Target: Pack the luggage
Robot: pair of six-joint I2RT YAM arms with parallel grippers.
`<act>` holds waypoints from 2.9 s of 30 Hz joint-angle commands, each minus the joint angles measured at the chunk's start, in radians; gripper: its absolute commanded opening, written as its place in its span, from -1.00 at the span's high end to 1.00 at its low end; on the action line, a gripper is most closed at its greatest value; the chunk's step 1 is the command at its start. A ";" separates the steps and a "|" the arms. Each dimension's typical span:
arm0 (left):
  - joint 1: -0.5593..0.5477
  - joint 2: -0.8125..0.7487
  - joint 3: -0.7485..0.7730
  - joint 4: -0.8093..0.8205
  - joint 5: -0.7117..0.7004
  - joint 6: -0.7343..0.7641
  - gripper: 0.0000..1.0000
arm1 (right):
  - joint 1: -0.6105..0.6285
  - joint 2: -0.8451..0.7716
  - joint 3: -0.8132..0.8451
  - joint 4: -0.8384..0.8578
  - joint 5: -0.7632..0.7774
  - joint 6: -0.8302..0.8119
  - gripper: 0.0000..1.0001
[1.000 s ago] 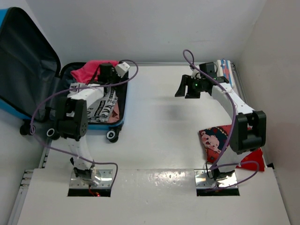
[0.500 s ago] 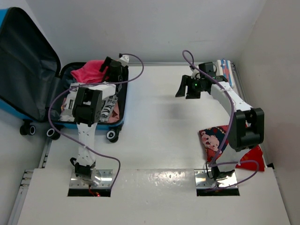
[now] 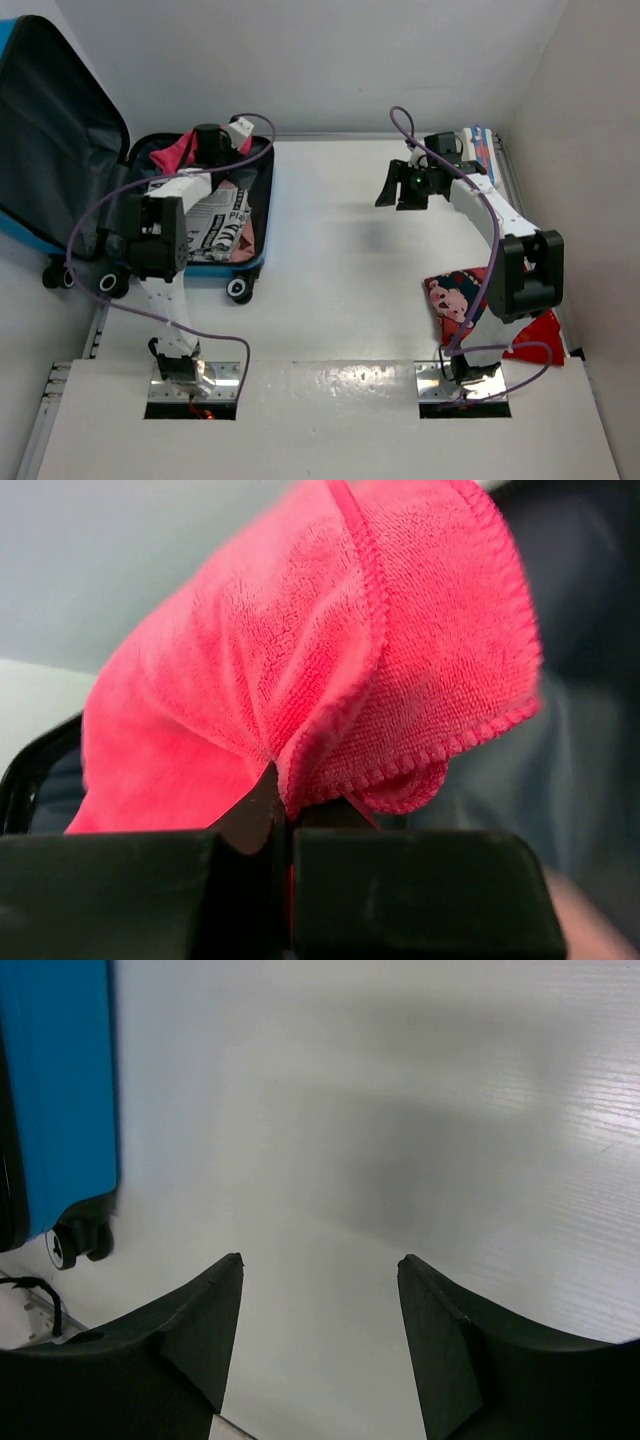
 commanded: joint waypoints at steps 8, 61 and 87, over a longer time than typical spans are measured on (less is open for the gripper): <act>0.110 -0.171 -0.002 -0.700 0.701 0.371 1.00 | -0.005 -0.017 0.013 0.035 -0.025 0.006 -0.21; 0.043 -0.684 -0.109 -0.247 0.540 -0.538 -0.99 | -0.199 -0.074 -0.522 -0.085 0.417 -1.078 1.00; -0.274 -0.225 0.161 -0.525 0.795 -0.732 -0.99 | 0.029 0.037 0.087 -0.073 0.036 -0.313 0.27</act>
